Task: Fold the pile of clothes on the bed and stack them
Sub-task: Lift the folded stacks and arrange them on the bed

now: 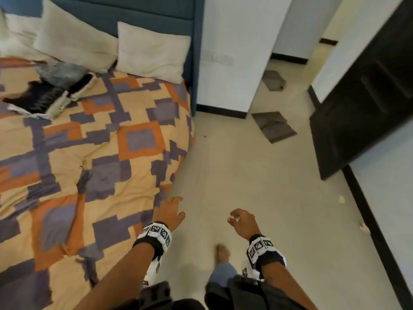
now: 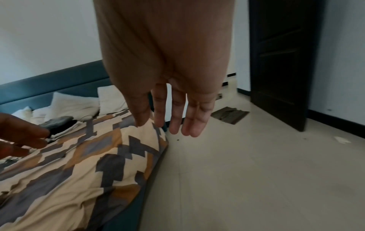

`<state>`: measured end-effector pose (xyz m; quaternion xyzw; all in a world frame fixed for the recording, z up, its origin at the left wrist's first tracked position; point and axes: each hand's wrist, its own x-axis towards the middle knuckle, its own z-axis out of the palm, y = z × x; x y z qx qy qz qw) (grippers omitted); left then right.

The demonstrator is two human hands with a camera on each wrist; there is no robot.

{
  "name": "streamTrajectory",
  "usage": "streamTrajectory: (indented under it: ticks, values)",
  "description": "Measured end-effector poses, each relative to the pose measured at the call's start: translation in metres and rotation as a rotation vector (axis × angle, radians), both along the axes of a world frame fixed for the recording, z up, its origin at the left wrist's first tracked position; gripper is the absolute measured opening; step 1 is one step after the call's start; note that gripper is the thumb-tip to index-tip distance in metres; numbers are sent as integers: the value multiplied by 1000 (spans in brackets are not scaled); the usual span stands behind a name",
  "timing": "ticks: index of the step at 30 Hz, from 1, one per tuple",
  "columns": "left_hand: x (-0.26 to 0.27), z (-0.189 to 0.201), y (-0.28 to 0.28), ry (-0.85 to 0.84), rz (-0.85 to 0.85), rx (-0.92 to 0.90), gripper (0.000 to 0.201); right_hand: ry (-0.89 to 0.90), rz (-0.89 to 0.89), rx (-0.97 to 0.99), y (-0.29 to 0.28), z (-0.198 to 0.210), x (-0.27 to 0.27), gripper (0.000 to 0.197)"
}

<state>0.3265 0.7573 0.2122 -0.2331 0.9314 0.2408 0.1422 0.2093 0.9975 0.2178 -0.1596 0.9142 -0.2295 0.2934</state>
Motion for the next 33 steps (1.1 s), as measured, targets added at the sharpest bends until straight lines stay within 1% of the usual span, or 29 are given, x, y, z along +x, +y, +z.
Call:
streamTrajectory:
  ticks: [2,4,7,10,13,16,20,22,24,27,31,33]
  values:
    - [-38,-10,-37,-3,102,6,59,-24,85,8,-47,-9,-55,32]
    - [-75,-16,-74,-10,174,16,55,-28,149,-14,-94,-13,-109,32]
    - [-127,-20,-130,-23,353,52,54,-31,250,-27,-169,-14,-195,32]
    - [-163,-15,-189,34,508,91,53,-51,358,-22,-249,-5,-264,31]
    - [-188,-5,-253,91,705,123,51,-53,480,-23,-337,9,-318,28]
    - [-209,2,-315,114,835,134,53,-60,593,-82,-425,22,-353,25]
    - [-233,2,-408,192,1007,131,52,-110,700,-134,-542,26,-389,29]
    - [-241,-4,-457,182,1070,126,52,-140,725,-126,-597,22,-403,30]
    - [-247,-6,-498,191,1115,132,52,-174,738,-105,-644,22,-413,25]
    - [-253,-14,-564,231,1226,201,50,-241,763,-112,-718,6,-430,14]
    - [-253,-26,-647,360,1442,256,40,-258,867,-71,-815,-16,-445,12]
    - [-252,-38,-696,435,1563,295,37,-269,946,-76,-878,-31,-441,13]
